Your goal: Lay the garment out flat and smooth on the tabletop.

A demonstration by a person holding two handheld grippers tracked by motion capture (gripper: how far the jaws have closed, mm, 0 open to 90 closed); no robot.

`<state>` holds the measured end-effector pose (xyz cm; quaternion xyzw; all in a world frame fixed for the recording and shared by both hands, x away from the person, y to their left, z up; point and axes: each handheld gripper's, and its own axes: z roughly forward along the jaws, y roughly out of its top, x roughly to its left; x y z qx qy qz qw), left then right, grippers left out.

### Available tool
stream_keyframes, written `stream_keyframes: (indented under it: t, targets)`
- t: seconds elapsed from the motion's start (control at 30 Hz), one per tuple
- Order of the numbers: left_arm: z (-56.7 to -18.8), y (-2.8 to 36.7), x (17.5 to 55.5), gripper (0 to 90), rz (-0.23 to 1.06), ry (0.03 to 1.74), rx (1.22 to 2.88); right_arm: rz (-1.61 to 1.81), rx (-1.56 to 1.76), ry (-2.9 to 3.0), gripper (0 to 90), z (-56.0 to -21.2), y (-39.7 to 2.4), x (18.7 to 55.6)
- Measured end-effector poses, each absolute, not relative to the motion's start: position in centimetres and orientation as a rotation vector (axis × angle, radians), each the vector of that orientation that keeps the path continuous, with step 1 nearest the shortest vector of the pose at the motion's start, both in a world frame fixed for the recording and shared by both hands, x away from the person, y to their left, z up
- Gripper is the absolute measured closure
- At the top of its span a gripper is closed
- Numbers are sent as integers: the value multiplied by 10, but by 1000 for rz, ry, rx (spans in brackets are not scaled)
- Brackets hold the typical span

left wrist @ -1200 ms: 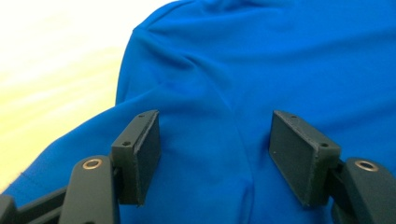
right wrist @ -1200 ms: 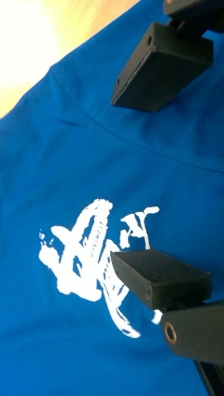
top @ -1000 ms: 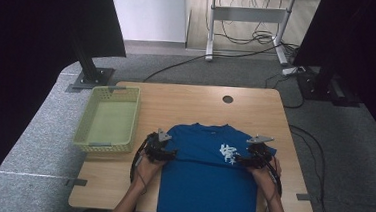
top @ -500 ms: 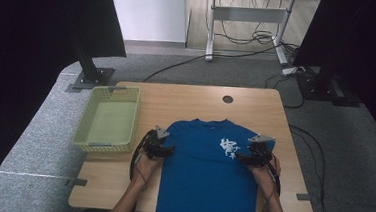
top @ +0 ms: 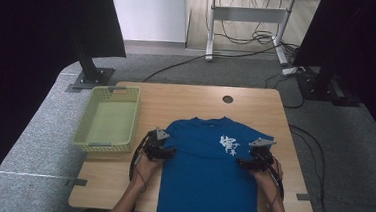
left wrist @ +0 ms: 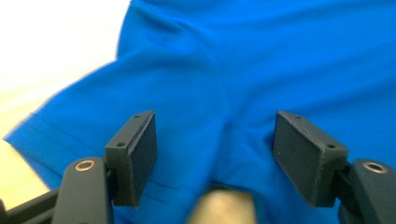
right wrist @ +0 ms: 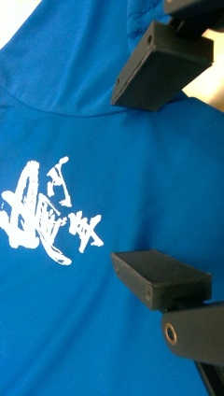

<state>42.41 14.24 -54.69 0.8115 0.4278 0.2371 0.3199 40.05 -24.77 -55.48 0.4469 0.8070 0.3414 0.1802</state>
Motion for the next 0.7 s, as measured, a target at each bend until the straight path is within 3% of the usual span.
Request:
stream_keyframes:
  t: [0.1, 0.2, 0.23, 0.3, 0.7]
  targets:
    - [-545, 144, 425, 335, 658, 1149, 2134, 969, 1265, 2277, 216, -555, -247, 404]
    - [-541, 145, 418, 331, 614, 1120, 2127, 1019, 1261, 2262, 218, -547, -251, 396]
    - [-540, 146, 403, 331, 523, 1082, 2127, 1019, 1261, 2262, 214, -547, -251, 396]
    - [-543, 146, 398, 315, 498, 1065, 2147, 1023, 1215, 2318, 207, -544, -254, 373]
    - [-549, 156, 426, 303, 577, 1148, 2097, 977, 1196, 2335, 199, -555, -249, 371]
